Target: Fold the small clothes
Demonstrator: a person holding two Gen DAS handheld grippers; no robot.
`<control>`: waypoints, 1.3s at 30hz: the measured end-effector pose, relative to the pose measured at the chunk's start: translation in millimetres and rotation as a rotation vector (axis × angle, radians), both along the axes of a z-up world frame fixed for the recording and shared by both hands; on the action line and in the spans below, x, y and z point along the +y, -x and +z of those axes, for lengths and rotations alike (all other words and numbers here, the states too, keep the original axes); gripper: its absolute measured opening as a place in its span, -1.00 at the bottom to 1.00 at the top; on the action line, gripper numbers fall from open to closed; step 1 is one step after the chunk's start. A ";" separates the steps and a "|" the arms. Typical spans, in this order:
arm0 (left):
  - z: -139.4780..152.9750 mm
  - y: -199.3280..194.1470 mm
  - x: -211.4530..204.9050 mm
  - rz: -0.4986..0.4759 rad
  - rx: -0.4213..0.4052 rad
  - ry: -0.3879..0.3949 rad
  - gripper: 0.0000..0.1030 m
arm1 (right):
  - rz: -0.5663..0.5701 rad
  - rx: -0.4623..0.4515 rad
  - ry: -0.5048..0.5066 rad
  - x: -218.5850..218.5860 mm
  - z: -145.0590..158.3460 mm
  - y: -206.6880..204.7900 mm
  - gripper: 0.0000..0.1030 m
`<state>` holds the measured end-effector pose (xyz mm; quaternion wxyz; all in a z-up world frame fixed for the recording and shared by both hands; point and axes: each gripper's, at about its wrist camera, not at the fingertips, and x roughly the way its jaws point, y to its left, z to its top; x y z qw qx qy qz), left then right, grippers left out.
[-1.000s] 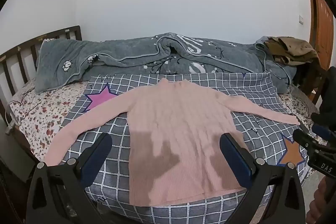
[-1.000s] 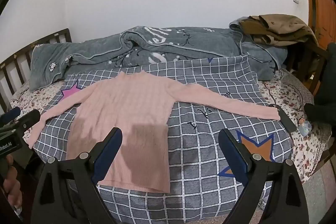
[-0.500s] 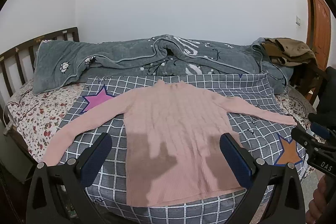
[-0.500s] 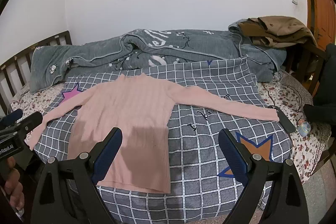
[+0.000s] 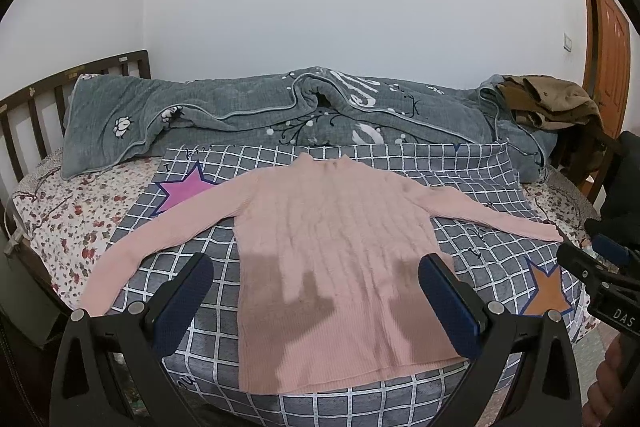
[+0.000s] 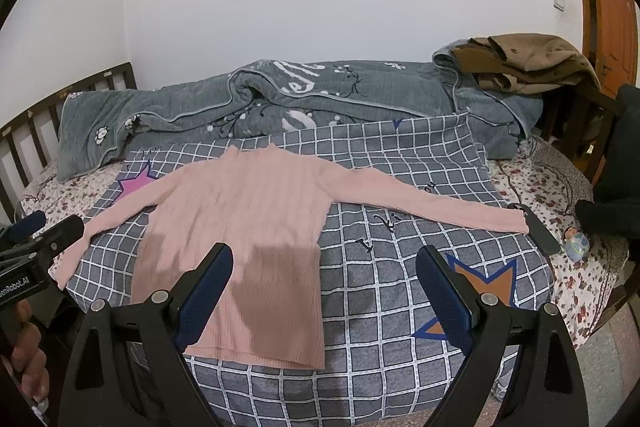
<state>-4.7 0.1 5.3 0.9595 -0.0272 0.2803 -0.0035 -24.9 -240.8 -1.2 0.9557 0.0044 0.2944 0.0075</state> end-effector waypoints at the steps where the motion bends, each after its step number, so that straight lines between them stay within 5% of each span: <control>1: 0.3 0.1 -0.5 0.000 -0.001 -0.001 1.00 | 0.000 0.000 0.001 -0.1 -0.3 -0.3 0.78; 39: 9.6 5.4 3.3 -0.007 -0.019 0.009 1.00 | -0.003 -0.018 -0.010 -1.8 9.6 6.0 0.78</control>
